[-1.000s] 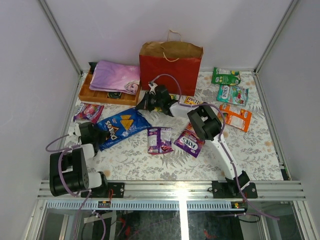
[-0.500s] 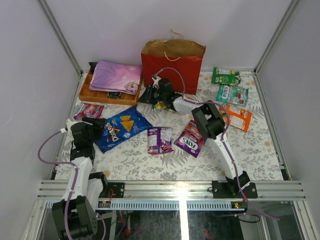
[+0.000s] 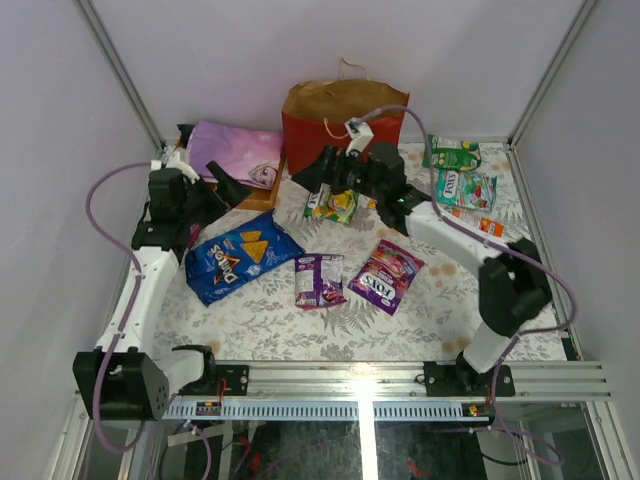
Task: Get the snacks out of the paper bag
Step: Adjust the snack at the center of the board, then reset both arms
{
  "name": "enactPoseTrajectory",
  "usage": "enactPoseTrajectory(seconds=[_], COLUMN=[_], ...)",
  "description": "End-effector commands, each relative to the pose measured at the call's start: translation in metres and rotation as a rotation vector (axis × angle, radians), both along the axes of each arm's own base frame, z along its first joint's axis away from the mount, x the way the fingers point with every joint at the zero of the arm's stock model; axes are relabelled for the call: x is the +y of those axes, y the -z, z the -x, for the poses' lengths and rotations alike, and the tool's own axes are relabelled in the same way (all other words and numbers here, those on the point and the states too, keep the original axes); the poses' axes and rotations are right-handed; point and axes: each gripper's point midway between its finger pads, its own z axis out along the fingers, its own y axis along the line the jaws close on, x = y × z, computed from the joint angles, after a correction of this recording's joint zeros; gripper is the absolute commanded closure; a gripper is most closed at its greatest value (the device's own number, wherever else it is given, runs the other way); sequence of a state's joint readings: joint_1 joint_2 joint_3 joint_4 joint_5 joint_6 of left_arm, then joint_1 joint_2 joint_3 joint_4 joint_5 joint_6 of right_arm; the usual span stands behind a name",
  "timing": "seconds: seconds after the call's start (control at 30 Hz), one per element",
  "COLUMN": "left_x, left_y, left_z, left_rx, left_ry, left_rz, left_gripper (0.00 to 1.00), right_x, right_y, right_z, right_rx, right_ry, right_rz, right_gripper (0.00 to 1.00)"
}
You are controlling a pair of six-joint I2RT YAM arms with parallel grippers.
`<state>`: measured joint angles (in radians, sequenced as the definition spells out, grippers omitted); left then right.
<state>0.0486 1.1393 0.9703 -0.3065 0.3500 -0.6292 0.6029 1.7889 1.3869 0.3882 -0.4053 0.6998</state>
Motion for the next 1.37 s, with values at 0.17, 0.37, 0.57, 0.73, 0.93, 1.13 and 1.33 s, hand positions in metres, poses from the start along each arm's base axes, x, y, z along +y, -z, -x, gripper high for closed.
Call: enactPoseTrajectory(seconds=[0.17, 0.37, 0.57, 0.73, 0.93, 1.13, 1.33], left_x=[-0.039, -0.037, -0.041, -0.036, -0.024, -0.016, -0.011], left_y=[-0.025, -0.038, -0.041, -0.028, -0.027, -0.023, -0.025], left_z=[0.002, 0.023, 0.033, 0.036, 0.038, 0.036, 0.036], left_rx=[-0.143, -0.22, -0.222, -0.161, -0.158, -0.143, -0.157], left_ry=[0.06, 0.065, 0.123, 0.125, 0.092, 0.065, 0.047], left_rz=[-0.185, -0.194, -0.212, -0.255, -0.32, -0.36, -0.38], left_gripper=[0.0, 0.0, 0.0, 0.0, 0.0, 0.0, 0.0], right_x=[-0.167, -0.258, -0.283, -0.276, -0.277, -0.277, -0.269], right_y=[0.063, 0.1, 0.086, 0.08, 0.078, 0.071, 0.066], right_z=[0.055, 0.11, 0.125, 0.125, 0.123, 0.121, 0.121], right_rx=[-0.039, -0.031, -0.075, -0.059, -0.062, -0.054, -0.088], right_ry=[0.538, 0.761, 0.821, 0.795, 0.801, 0.813, 0.773], right_rz=[0.269, 0.433, 0.457, 0.442, 0.45, 0.45, 0.417], right_gripper=[0.01, 0.01, 0.01, 0.01, 0.01, 0.01, 0.01])
